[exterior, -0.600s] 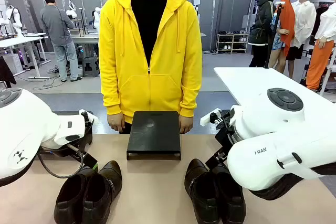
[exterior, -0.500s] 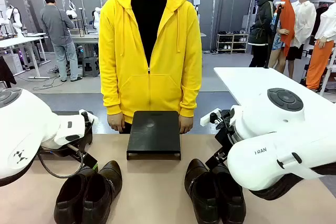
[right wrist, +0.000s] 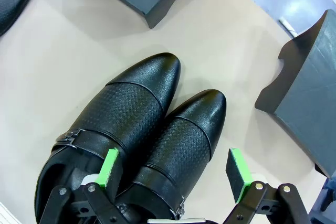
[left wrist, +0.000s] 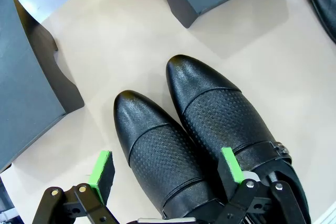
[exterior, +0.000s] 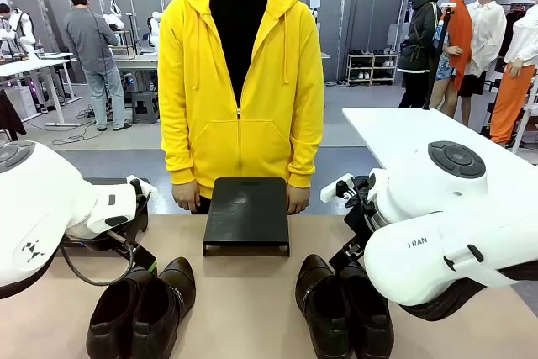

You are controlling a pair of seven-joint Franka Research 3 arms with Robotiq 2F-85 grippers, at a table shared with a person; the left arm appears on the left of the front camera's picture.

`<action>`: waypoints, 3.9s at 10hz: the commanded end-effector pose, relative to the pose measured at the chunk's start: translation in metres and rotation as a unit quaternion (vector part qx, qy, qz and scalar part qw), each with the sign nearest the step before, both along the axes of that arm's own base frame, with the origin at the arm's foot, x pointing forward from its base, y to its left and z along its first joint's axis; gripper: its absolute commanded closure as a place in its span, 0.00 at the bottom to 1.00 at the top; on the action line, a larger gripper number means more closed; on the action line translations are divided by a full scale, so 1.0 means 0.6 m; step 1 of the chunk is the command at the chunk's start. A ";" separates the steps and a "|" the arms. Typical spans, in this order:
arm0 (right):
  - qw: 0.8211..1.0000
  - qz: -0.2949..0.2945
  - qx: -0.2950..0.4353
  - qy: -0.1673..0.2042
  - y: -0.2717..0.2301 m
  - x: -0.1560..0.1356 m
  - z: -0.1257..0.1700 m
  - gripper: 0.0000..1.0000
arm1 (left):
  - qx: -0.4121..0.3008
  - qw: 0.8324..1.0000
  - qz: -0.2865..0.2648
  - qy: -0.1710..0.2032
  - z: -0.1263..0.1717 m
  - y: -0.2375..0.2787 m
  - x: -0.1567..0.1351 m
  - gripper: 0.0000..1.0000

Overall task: Place the shoes on the stand as instructed by the person.
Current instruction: Pick up one pair of Shoes and place it on the Shoes Stand indicated by the person.

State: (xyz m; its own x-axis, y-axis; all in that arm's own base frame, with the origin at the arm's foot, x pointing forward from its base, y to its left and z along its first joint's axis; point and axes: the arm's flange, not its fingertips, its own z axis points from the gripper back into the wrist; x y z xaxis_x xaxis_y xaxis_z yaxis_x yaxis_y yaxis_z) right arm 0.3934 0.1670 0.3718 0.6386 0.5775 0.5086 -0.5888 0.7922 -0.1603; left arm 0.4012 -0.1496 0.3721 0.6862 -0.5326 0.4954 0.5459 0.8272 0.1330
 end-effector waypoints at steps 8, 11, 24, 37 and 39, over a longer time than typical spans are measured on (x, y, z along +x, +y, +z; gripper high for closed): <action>0.999 0.012 0.034 0.014 -0.007 0.009 0.072 0.00 | -0.072 0.996 -0.042 -0.038 0.146 0.005 0.018 0.00; 0.983 0.034 0.162 0.078 -0.070 0.004 0.170 0.00 | -0.149 0.986 -0.065 0.031 0.208 0.046 0.002 0.00; 0.817 -0.078 0.556 0.131 -0.634 -0.228 0.156 0.00 | -0.541 0.838 0.056 0.055 0.219 0.568 -0.315 0.00; 0.815 -0.093 0.554 0.142 -0.657 -0.236 0.159 0.00 | -0.547 0.832 0.083 0.049 0.216 0.588 -0.330 0.00; 0.815 -0.093 0.554 0.142 -0.657 -0.236 0.159 0.00 | -0.547 0.832 0.083 0.049 0.216 0.588 -0.330 0.00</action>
